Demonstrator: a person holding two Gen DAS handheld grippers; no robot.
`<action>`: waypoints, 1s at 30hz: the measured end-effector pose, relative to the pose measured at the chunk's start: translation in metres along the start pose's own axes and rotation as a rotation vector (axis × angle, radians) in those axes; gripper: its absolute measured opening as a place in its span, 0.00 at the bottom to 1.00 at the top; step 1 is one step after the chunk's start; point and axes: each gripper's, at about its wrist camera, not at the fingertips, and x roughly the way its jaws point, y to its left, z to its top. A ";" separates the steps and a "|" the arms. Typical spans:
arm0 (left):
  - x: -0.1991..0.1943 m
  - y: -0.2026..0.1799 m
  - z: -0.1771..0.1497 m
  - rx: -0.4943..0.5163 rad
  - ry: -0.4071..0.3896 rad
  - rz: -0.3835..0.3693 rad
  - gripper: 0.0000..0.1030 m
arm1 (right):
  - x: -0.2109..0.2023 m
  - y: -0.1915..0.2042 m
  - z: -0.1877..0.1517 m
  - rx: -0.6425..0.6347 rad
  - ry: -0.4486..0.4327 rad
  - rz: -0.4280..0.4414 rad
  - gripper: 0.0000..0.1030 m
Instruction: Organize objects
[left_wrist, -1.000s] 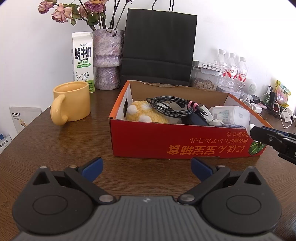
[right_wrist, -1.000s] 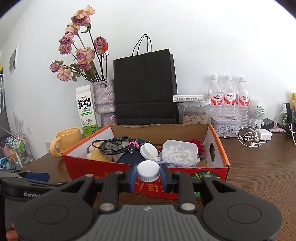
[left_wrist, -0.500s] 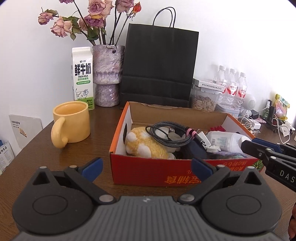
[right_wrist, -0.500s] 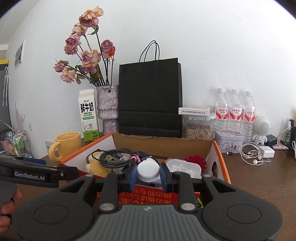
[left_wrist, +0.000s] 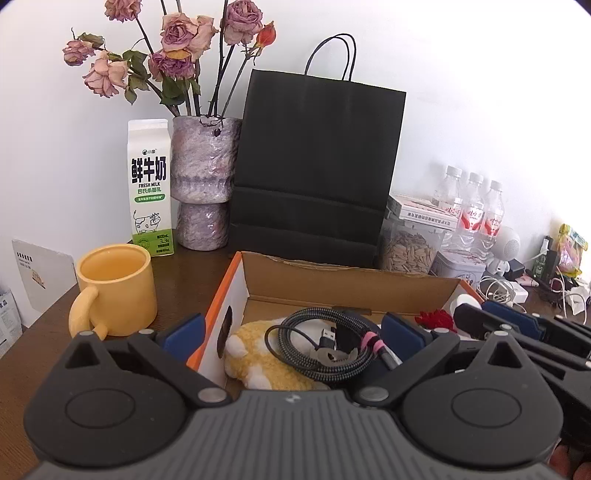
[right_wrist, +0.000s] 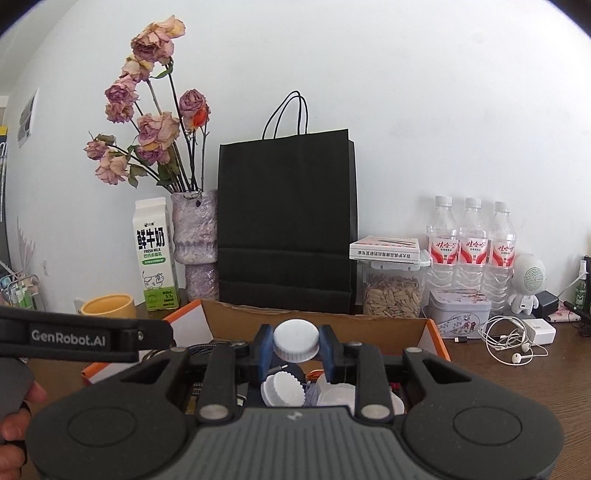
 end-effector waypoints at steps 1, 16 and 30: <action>0.003 0.000 0.002 -0.007 0.001 0.001 1.00 | 0.004 -0.001 0.000 0.001 0.005 0.001 0.25; 0.013 0.002 0.000 -0.001 0.016 0.013 1.00 | 0.027 -0.014 -0.013 0.028 0.072 -0.084 0.95; 0.002 0.002 0.000 0.012 0.001 0.002 1.00 | 0.019 -0.013 -0.012 0.022 0.096 -0.091 1.00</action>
